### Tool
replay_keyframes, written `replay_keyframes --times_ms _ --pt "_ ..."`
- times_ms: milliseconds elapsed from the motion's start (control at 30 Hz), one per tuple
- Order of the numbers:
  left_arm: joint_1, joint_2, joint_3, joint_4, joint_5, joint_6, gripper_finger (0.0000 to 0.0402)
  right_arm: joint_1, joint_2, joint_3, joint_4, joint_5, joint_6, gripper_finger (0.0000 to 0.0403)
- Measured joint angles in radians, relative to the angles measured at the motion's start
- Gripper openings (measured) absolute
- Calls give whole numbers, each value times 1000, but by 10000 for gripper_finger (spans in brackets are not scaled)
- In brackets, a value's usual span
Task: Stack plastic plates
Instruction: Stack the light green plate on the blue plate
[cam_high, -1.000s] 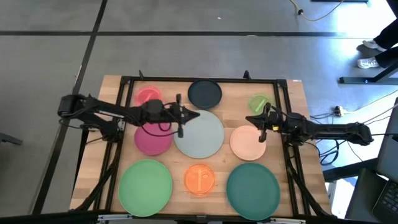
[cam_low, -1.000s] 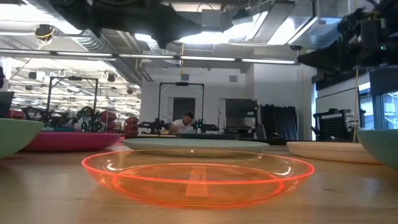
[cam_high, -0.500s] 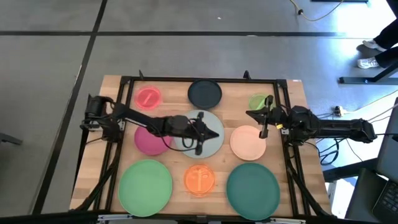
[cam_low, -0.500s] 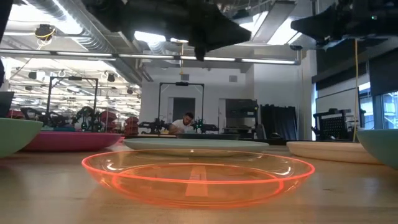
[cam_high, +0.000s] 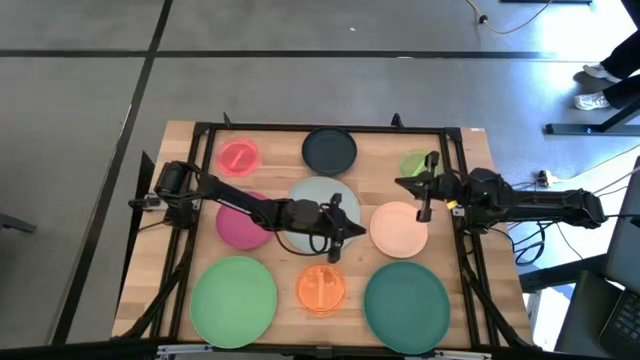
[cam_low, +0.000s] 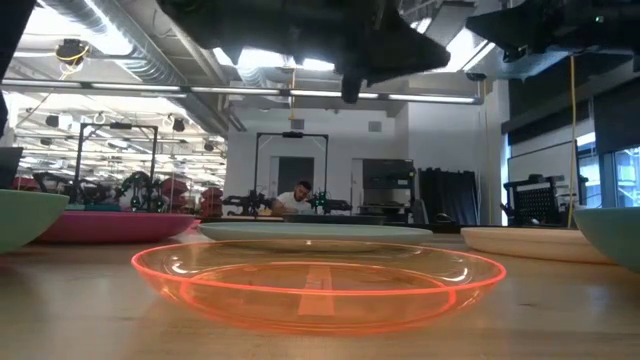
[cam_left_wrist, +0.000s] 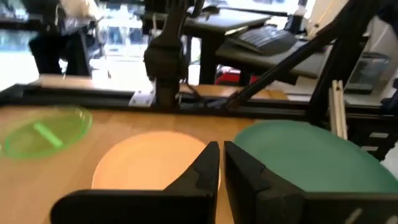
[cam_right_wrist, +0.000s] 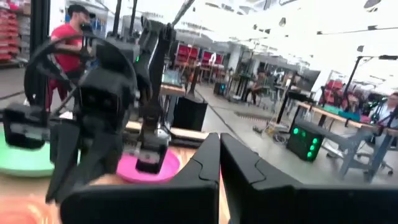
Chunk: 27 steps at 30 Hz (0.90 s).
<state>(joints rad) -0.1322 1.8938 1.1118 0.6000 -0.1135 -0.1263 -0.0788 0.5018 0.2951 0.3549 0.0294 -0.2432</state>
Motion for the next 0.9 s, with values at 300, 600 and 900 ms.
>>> replay_keyframes --times_ms 300,600,900 --pt "-25 -51 0 -296 43 -50 117 0 7 0 11 -7 -27 7" --pt "-76 -314 0 -981 130 -78 187 0 45 0 12 -23 -6 7" --pt "-185 -406 -2 -1426 98 -237 189 0 60 0 39 -23 11 7"
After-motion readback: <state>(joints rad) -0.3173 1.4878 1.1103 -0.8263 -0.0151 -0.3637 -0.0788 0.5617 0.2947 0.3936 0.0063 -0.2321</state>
